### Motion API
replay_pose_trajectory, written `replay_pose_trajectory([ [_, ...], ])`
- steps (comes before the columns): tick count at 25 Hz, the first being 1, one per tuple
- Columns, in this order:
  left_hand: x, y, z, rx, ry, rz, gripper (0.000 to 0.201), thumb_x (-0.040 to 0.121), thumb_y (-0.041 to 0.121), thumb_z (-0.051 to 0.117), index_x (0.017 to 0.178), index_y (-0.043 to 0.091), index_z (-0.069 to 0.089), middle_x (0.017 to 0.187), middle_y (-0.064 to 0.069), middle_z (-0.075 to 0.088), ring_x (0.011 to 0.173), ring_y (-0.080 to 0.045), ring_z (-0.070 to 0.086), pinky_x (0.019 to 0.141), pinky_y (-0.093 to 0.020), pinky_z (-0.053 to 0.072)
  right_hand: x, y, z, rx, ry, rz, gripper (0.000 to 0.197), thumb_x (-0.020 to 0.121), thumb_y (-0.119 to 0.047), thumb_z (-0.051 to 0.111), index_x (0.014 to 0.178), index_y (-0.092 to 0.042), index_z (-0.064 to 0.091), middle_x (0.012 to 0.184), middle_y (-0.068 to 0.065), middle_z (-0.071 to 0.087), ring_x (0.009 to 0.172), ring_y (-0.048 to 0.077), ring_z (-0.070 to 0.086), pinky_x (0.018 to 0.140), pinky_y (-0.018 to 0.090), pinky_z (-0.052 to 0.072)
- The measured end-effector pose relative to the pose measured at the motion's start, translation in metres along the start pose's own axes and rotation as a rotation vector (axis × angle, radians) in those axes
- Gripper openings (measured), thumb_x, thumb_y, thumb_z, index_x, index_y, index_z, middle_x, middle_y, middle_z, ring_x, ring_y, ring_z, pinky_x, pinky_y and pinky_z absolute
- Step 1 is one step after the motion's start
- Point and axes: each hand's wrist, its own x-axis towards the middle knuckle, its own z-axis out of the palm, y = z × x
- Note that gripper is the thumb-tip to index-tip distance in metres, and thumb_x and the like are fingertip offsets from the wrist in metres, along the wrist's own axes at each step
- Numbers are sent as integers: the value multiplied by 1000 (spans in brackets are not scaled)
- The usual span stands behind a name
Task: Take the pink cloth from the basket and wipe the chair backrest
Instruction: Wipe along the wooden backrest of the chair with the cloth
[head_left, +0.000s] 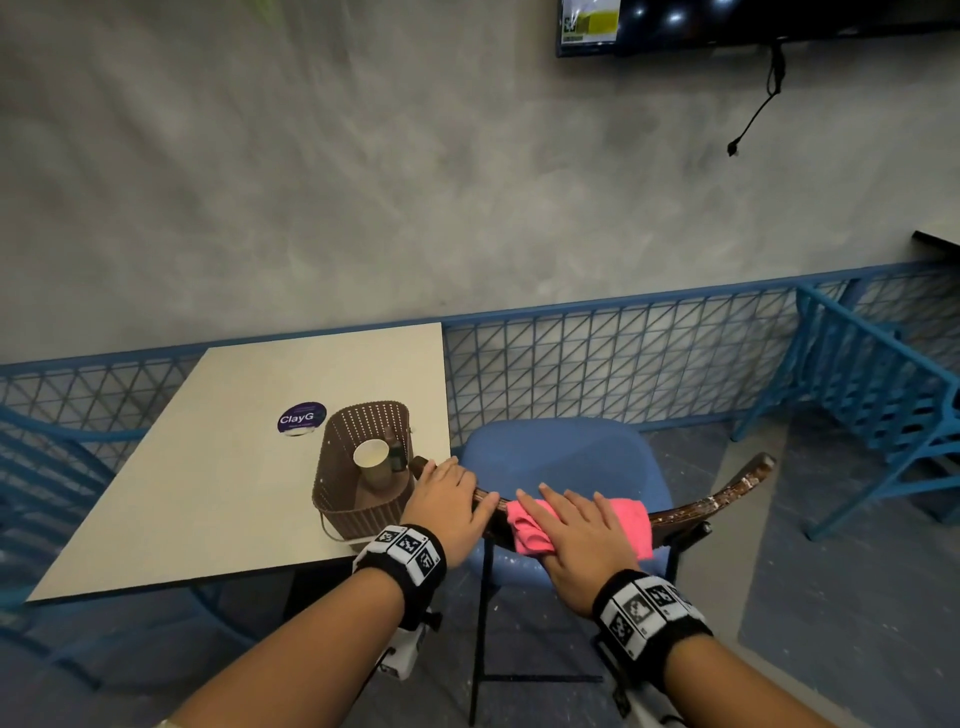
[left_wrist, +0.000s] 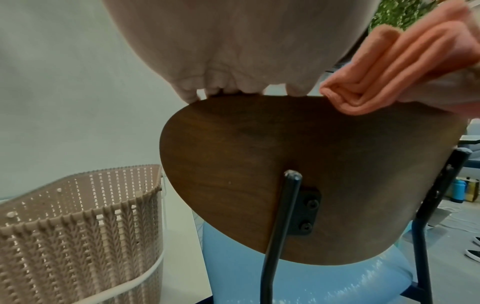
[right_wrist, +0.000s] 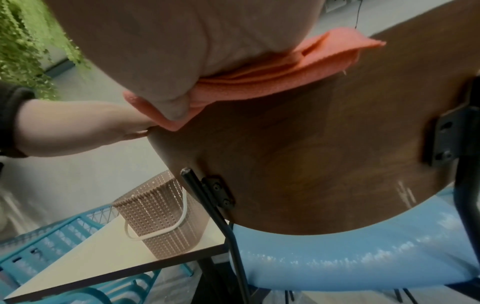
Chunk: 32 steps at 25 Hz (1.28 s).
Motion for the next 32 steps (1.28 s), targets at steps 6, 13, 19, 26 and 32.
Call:
replay_pose_trajectory([
  [6,0,4,1,44,-28,-46,62,98,55,26,124,8,55,143,-16,51,146,-26,28,122,-45,14,-2,7,9,-25,35,-76,66,93,-45,39,151,-45,8,161,-5,24,143,27,30,118,49,9],
  [13,0,14,3,88,-2,-91,73,93,66,26,122,6,56,141,-19,51,145,-30,28,122,-47,11,-16,23,0,-13,37,14,70,87,-43,29,152,-40,3,162,-5,18,146,28,19,119,50,2],
  [19,-2,14,9,86,15,-109,89,83,75,10,121,8,56,142,-19,50,146,-29,28,122,-46,12,-13,16,8,-15,77,-58,69,91,-41,41,153,-36,13,160,-3,25,144,29,26,118,50,7],
  [26,-2,19,9,89,-1,-135,79,89,71,20,122,8,55,143,-18,50,146,-29,26,123,-46,11,-34,53,-4,26,66,48,75,83,-35,43,153,-35,15,160,-3,26,147,29,19,117,47,-1],
  [32,-3,19,10,63,2,-149,76,90,70,24,122,9,55,144,-16,49,148,-27,23,122,-46,9,-21,22,8,-5,65,-30,69,87,-42,30,153,-29,18,160,-1,26,145,30,24,118,48,3],
])
